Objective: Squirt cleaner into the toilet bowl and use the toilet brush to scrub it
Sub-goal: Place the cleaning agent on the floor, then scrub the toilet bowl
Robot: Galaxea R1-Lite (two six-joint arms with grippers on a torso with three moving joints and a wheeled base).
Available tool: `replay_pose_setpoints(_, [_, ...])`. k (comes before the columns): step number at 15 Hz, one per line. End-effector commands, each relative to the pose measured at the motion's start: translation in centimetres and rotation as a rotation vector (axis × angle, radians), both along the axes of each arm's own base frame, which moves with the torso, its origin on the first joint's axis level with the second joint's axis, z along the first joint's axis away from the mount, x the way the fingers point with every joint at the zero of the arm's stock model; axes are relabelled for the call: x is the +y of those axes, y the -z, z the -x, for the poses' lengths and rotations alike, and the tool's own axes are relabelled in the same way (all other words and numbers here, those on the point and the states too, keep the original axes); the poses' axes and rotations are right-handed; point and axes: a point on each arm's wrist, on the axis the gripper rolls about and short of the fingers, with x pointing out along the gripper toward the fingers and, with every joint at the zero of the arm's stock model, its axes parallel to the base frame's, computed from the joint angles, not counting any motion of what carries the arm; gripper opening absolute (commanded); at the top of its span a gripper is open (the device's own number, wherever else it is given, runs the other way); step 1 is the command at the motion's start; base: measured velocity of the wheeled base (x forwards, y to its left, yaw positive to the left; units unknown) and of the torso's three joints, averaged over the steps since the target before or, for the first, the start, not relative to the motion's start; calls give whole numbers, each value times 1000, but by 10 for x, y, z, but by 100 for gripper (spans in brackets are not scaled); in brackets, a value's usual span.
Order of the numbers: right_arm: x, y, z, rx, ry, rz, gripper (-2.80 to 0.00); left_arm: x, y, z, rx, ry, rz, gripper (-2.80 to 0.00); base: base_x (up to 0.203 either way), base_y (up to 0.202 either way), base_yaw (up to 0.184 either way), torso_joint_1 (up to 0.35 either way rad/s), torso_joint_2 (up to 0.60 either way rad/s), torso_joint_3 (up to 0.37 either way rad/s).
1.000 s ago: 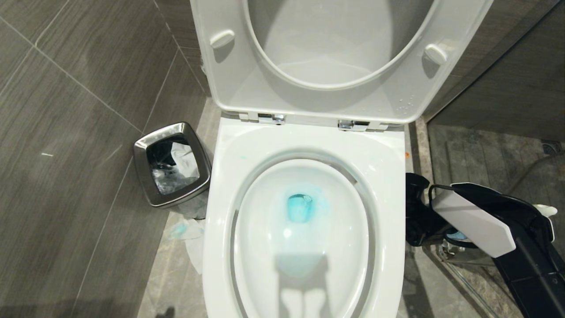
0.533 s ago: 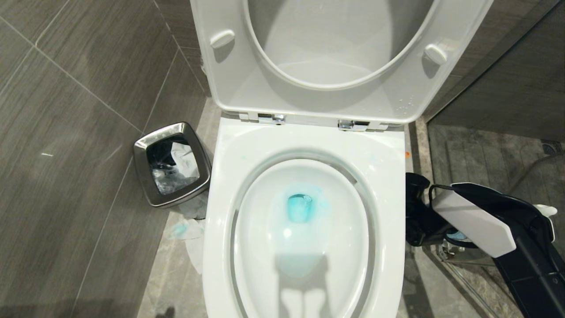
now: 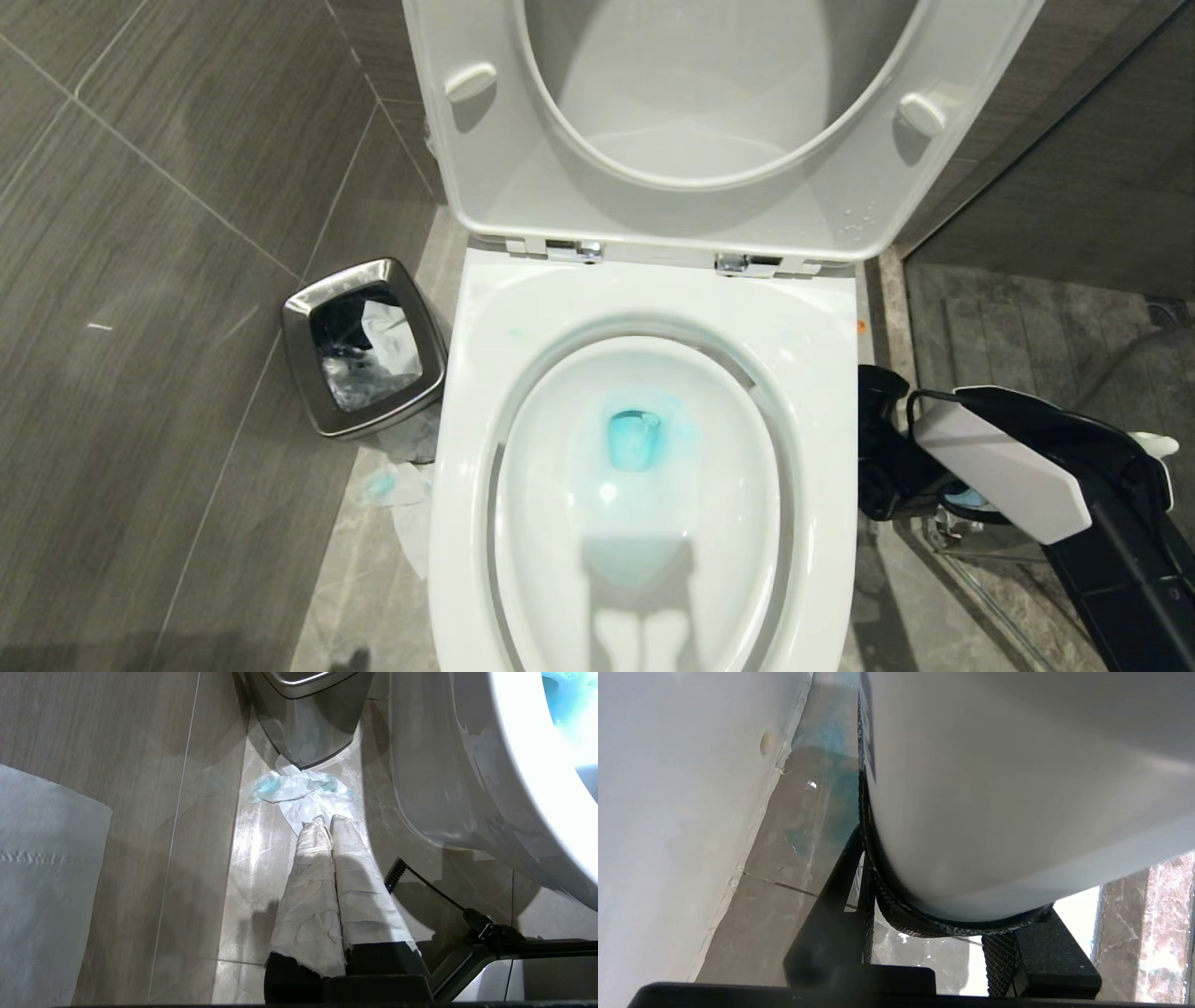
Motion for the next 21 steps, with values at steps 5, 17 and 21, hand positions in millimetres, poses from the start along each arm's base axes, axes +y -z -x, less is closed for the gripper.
replay_pose_setpoints(5, [1,1,1,-1,4,5,0,0,0,0,0,0,-1,-280,0,0,0,0,0,0])
replay_pose_setpoints(17, [-1,-17,16,19,1,7,0,0,0,0,0,0,1,-280,0,0,0,0,0,0])
replay_pose_setpoints(21, [-3,-28,33,5,0,5,0,0,0,0,0,1,-1,-280,0,0,0,0,0,0])
